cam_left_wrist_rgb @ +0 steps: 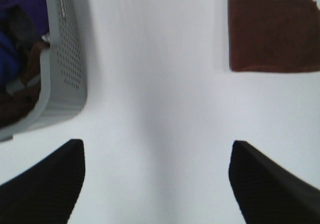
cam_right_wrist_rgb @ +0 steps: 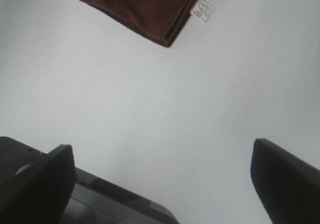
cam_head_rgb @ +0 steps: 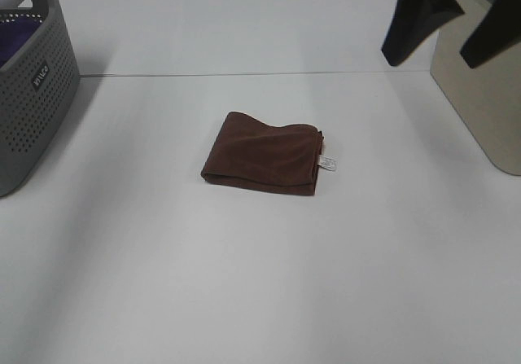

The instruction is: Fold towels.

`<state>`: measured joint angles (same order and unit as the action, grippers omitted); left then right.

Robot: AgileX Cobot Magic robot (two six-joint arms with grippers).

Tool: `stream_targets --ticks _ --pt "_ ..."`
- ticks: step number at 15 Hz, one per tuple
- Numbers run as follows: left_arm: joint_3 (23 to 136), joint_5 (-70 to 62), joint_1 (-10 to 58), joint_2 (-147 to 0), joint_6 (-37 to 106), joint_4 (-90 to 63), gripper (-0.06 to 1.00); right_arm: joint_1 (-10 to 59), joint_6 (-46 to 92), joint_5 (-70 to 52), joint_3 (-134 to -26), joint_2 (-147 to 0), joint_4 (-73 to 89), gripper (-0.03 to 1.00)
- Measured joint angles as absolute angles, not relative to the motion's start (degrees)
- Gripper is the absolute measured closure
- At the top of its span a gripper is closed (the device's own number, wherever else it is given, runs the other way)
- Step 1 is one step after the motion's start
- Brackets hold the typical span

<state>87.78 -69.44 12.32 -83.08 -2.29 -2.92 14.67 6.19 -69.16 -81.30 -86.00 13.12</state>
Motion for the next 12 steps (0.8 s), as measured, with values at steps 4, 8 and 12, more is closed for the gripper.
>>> stream_targets --ticks 4,8,12 --pt "64.52 -69.61 12.32 -65.32 -4.18 -2.64 0.19 14.67 5.44 -69.16 -61.25 -69.61 11.80 0.07" --pt "44.06 -69.79 12.32 -42.28 -4.58 -2.64 0.19 14.67 5.84 -66.86 -38.62 -50.19 10.14 0.07" --pt "34.21 -69.50 12.32 -24.29 -2.86 -2.64 0.19 14.67 9.68 -65.37 -31.34 -33.98 10.08 0.07"
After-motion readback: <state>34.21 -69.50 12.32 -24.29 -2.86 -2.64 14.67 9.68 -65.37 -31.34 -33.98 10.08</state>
